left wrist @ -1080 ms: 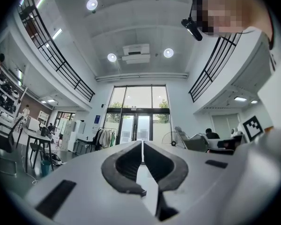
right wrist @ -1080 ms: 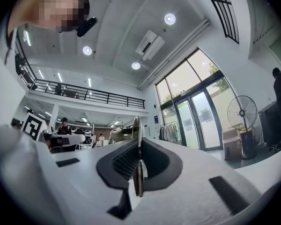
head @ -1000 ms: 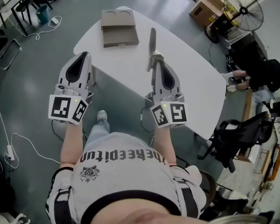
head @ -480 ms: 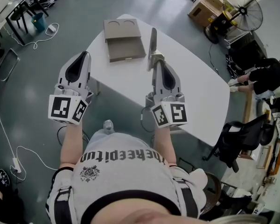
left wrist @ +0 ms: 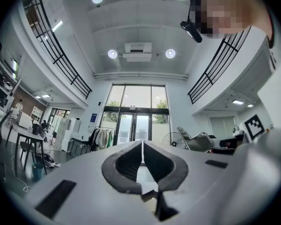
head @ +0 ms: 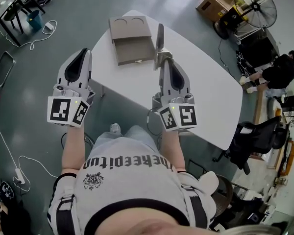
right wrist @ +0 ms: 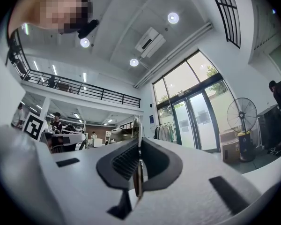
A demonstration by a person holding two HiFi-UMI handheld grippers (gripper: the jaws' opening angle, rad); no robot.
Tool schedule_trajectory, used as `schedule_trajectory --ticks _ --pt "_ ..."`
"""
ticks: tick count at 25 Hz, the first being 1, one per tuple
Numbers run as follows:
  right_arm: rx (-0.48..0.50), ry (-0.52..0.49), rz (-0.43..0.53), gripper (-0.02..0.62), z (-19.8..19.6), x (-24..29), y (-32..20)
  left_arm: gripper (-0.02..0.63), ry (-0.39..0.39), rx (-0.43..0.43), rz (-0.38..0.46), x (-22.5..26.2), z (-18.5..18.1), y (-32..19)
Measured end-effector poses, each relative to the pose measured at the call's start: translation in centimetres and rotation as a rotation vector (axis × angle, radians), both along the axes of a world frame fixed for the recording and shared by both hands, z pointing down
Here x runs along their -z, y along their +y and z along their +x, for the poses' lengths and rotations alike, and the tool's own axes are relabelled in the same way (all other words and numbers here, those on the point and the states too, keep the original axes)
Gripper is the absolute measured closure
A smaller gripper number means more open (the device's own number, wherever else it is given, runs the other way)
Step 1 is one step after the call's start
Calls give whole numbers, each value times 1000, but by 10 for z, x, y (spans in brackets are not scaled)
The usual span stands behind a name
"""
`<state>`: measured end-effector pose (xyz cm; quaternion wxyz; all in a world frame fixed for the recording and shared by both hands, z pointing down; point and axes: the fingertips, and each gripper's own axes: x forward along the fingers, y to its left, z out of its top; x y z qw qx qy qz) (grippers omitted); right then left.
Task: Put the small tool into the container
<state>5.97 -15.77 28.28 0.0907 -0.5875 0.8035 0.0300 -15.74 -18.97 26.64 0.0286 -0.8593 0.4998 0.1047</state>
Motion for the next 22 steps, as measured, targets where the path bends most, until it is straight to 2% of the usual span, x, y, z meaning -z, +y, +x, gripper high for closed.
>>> schedule_trajectory --ticks 5,12,22 --pt "-2 8 -15 591 3 -4 -9 594 6 -4 -15 -6 3 -12" --pt "28 43 -30 591 10 -11 -52 594 7 8 -42 -16 13 -46" --pt "153 155 -61 591 18 -24 -114 594 1 83 -38 -15 31 -80"
